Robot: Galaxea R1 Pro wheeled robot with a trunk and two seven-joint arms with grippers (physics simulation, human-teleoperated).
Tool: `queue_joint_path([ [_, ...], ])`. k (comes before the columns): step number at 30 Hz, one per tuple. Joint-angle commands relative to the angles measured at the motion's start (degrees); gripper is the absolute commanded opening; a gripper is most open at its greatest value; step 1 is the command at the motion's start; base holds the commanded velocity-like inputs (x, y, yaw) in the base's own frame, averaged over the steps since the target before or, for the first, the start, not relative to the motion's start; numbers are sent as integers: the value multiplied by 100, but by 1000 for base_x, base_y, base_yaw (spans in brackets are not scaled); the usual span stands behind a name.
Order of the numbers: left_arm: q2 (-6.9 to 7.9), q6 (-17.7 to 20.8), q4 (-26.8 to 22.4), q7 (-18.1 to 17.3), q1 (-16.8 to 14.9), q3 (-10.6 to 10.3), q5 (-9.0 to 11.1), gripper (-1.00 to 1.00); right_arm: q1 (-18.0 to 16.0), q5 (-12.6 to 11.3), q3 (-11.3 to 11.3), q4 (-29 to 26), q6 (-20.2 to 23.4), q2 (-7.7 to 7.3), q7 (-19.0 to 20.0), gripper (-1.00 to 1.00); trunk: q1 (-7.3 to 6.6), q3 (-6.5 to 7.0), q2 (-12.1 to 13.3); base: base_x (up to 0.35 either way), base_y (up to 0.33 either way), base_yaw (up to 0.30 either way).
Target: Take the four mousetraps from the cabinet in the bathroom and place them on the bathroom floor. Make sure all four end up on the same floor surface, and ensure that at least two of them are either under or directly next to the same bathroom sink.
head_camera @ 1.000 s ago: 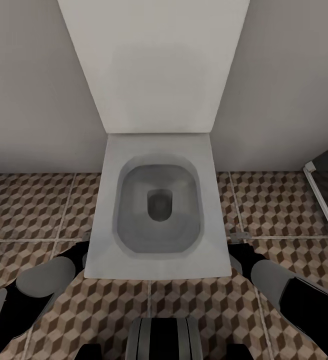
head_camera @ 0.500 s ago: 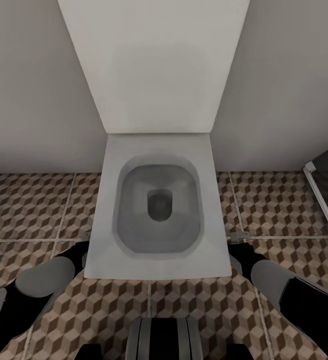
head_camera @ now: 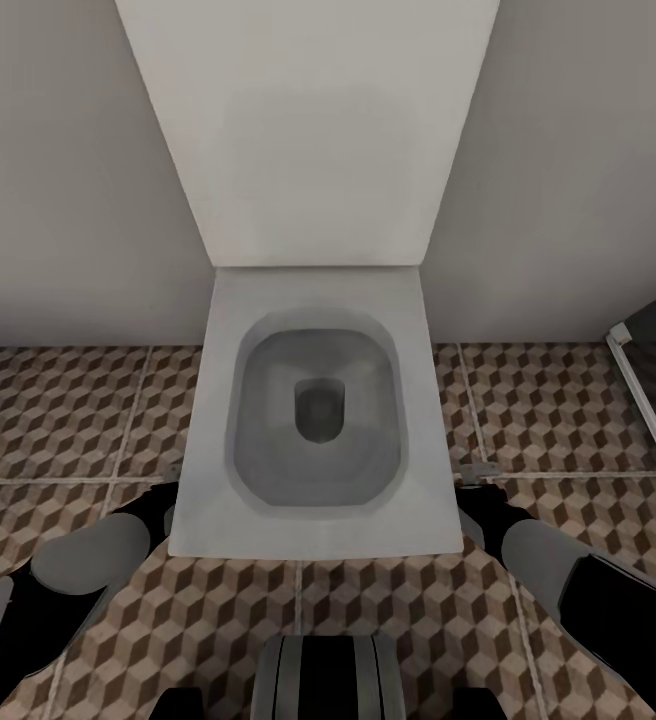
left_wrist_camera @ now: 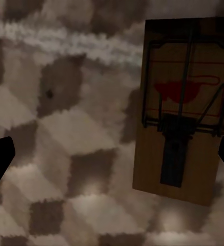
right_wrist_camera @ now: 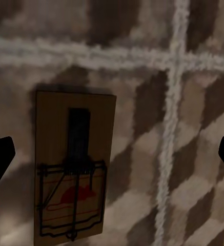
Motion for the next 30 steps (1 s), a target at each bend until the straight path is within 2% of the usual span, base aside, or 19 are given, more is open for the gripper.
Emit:
queue_joint_path([
  [1, 0, 26, -1, 16, -3, -51, 35, 100, -1, -25, 46, -23, 43, -7, -37, 100, -1, -3, -1, 0, 0, 0],
  [16, 3, 19, -6, 8, -3, -62, 30, 100, -1, -25, 47, -23, 9, -7, -37, 100, -1, -3, -1, -5, 0, 0],
  [30, 9, 21, -7, 3, -3, -58, 29, 100, -1, -25, 47, -23, 7, -7, -37, 100, -1, -3, -1, -273, 0, 0],
])
